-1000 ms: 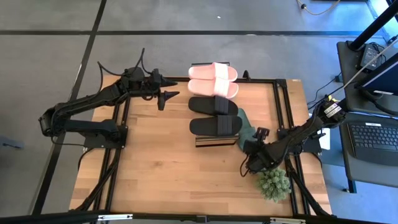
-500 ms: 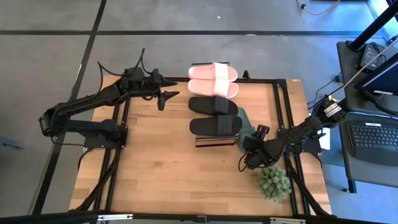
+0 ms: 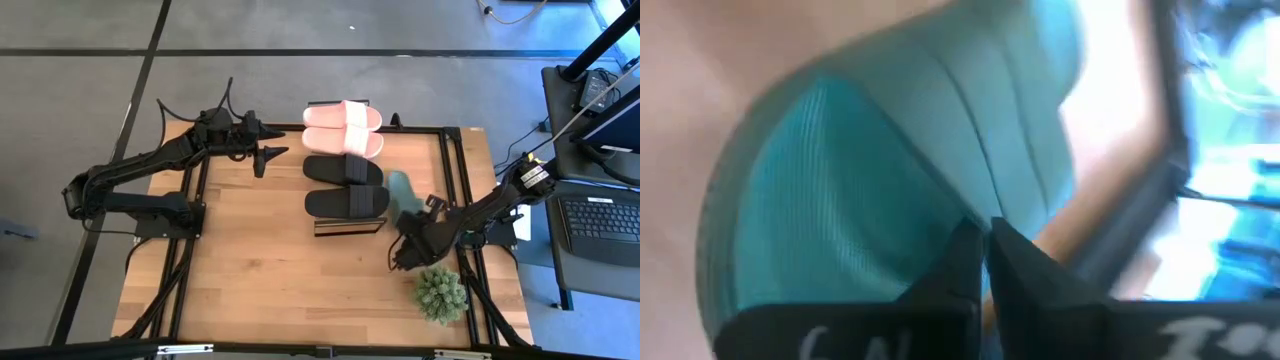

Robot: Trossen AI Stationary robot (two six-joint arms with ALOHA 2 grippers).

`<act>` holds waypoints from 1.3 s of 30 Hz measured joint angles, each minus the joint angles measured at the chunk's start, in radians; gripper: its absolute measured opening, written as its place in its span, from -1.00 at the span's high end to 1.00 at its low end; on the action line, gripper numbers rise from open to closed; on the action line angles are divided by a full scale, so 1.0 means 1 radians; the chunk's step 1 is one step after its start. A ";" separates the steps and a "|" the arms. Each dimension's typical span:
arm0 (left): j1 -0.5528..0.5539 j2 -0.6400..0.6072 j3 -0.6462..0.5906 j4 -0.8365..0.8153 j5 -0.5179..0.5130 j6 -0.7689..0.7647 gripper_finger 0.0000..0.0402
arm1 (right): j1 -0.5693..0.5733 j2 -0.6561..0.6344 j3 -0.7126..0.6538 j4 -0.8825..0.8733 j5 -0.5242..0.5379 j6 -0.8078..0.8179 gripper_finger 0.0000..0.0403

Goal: Pick and place slides into the shelf
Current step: Put the green slide under the shelf

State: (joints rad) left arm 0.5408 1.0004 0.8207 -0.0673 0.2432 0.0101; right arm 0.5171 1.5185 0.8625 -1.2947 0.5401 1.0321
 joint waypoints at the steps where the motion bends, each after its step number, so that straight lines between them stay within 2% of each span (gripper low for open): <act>1: 0.000 0.000 0.000 0.000 0.000 0.000 -0.06 | 0.001 0.000 0.024 -0.070 -0.006 0.024 0.96; 5: 0.000 0.000 0.000 0.004 -0.001 0.000 -0.06 | 0.018 -0.020 0.129 -0.286 -0.013 0.093 0.96; 8: 0.000 0.000 0.000 0.014 -0.001 0.001 -0.06 | 0.019 -0.081 0.177 -0.264 -0.027 0.048 0.96; 15: 0.000 -0.001 0.000 0.018 -0.001 0.000 -0.06 | -0.011 -0.140 0.289 -0.276 -0.036 0.110 0.96; 18: 0.000 -0.001 0.000 0.020 -0.001 0.001 -0.06 | -0.035 -0.148 0.294 -0.276 -0.064 0.108 0.96; 23: 0.000 -0.001 0.000 0.023 -0.001 0.001 -0.06 | -0.075 -0.139 0.291 -0.274 -0.178 0.008 0.97; 27: 0.000 -0.001 0.000 0.023 0.000 0.001 -0.06 | -0.082 -0.140 0.308 -0.278 -0.164 0.016 0.97; 30: 0.000 -0.001 0.000 0.024 0.000 0.001 -0.06 | -0.092 -0.140 0.351 -0.278 -0.129 0.022 0.97; 35: 0.000 -0.001 0.000 0.024 0.000 0.001 -0.06 | -0.132 -0.140 0.428 -0.277 -0.130 -0.003 0.97; 39: 0.000 -0.001 0.000 0.024 0.000 0.002 -0.06 | -0.157 -0.140 0.482 -0.278 -0.206 -0.106 0.97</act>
State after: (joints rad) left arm 0.5407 0.9997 0.8207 -0.0433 0.2431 0.0116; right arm 0.3596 1.3785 1.3449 -1.5730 0.3339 0.9261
